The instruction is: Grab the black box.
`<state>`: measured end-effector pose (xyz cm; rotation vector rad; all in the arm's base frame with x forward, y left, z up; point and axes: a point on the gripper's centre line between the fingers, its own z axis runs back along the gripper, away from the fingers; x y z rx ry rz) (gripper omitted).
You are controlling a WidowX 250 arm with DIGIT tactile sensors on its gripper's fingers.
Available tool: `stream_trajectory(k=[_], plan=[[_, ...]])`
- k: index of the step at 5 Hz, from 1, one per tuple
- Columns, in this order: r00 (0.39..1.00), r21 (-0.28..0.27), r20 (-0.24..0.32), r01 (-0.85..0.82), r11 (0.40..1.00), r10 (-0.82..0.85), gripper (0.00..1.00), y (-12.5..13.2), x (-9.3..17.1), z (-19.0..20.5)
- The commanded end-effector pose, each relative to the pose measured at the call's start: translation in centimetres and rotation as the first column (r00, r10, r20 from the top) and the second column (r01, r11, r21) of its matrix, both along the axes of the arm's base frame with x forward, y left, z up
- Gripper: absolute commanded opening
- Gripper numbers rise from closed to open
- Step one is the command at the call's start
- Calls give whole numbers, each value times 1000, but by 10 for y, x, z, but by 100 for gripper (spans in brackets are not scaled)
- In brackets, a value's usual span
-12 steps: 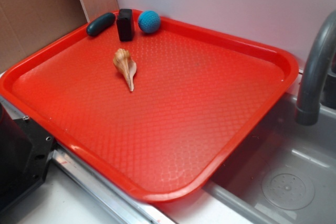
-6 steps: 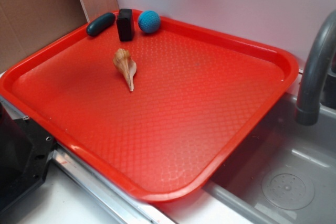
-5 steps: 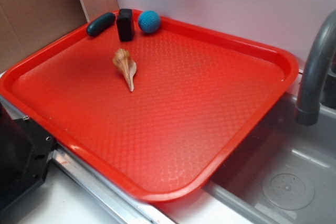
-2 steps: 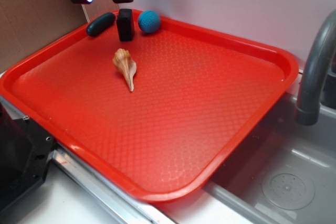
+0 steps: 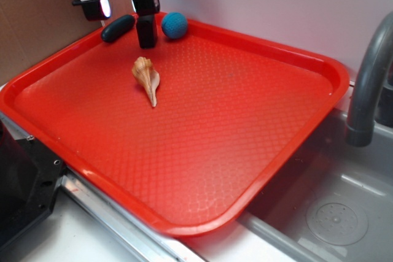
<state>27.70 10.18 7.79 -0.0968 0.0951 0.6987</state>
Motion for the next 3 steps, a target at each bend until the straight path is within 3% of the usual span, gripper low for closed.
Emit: stream_trajectory(k=[1,3], plan=[[997,0,18,-76,997,76,100,13,12,-5],[992,20,44,-123,992,122,100,28,22,-25]])
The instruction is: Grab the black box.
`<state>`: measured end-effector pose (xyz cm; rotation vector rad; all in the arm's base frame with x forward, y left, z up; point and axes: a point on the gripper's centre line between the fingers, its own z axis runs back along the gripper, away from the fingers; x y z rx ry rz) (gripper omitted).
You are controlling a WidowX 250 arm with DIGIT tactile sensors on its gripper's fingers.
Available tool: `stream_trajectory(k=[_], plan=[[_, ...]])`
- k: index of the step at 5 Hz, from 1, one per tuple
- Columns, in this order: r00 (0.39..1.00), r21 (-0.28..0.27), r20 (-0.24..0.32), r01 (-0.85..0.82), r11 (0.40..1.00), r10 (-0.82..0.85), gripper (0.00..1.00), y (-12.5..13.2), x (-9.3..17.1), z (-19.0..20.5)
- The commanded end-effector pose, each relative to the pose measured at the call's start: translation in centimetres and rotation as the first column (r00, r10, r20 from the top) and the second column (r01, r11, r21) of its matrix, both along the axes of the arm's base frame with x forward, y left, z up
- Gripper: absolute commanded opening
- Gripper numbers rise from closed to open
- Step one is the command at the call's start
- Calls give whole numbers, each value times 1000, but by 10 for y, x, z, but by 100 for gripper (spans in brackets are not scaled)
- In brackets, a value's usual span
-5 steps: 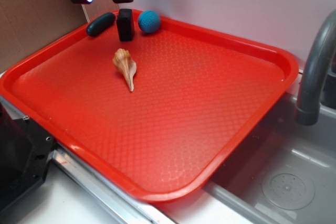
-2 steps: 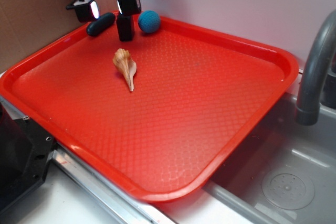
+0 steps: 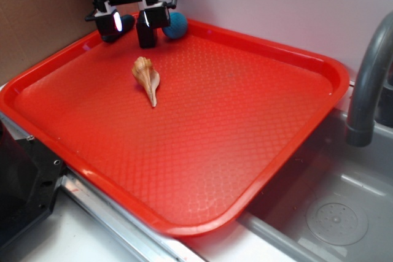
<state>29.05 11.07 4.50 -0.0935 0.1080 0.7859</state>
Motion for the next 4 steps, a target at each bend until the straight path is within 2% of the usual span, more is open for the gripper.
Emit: stream_trajectory(k=[1,3,4], plan=[[998,24,58,-26,999,25,100,16,10,5],[997,63,70,-19,998,15,100,23,15,3],[998,60,65,-18,998,14,100,24,17,1]])
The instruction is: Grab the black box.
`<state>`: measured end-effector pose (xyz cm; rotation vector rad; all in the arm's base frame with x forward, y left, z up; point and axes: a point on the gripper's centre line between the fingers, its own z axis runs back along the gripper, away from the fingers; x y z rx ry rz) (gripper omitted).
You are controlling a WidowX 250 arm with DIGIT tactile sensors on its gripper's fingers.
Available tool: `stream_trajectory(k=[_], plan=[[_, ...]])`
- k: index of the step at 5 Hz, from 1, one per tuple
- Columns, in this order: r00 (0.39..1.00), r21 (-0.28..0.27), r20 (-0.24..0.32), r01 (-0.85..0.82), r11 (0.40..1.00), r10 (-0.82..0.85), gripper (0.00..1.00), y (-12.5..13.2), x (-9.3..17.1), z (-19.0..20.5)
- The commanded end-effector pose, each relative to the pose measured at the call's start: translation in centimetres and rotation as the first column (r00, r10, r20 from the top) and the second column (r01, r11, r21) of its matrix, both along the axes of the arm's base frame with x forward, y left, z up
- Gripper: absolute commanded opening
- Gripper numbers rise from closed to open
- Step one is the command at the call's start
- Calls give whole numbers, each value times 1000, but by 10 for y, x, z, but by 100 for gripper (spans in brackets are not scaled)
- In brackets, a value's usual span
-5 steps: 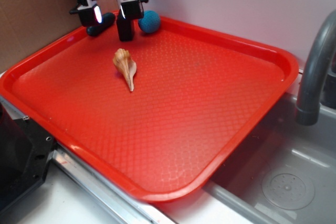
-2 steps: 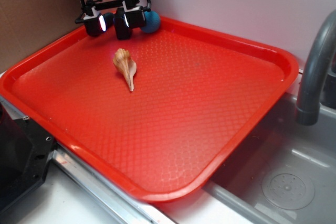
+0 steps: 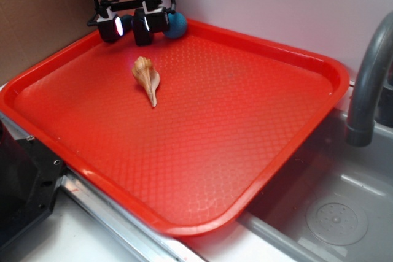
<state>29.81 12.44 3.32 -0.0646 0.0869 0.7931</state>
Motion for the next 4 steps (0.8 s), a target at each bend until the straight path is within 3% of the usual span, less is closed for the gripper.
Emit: stream_trajectory(k=[1,2,4], plan=[[999,22,50,-6,1000,5,100,9,9,9],[998,19,56,10,1000,-11,100,5,10,9],[993,65,102,55,996,-62,100,1,19,23]])
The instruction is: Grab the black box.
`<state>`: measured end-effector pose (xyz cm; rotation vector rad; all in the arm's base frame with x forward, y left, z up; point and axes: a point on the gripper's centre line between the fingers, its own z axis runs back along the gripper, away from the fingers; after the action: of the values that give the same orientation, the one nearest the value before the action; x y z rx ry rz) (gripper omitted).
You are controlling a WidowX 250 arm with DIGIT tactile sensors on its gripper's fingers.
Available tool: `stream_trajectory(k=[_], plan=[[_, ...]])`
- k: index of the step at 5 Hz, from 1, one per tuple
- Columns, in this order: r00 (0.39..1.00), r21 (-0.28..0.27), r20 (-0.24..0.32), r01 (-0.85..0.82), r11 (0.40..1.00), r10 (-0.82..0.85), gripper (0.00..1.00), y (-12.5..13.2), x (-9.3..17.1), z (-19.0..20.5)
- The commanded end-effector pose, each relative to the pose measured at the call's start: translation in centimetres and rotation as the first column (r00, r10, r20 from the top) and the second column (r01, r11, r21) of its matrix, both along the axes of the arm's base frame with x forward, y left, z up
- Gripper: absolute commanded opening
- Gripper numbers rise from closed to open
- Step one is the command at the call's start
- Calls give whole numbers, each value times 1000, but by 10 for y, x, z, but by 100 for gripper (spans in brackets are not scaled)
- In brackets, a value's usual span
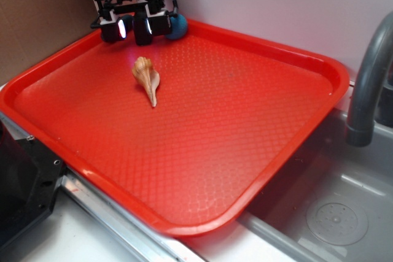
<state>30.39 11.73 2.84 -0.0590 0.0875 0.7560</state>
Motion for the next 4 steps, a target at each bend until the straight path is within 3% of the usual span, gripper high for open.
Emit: stream_trajectory(k=[1,2,4], plan=[[994,64,105,9,998,-16,0,14,14,26],[995,66,97,13,998,-19,0,13,13,25],[988,81,25,152,985,-155,0,1,-5,45]])
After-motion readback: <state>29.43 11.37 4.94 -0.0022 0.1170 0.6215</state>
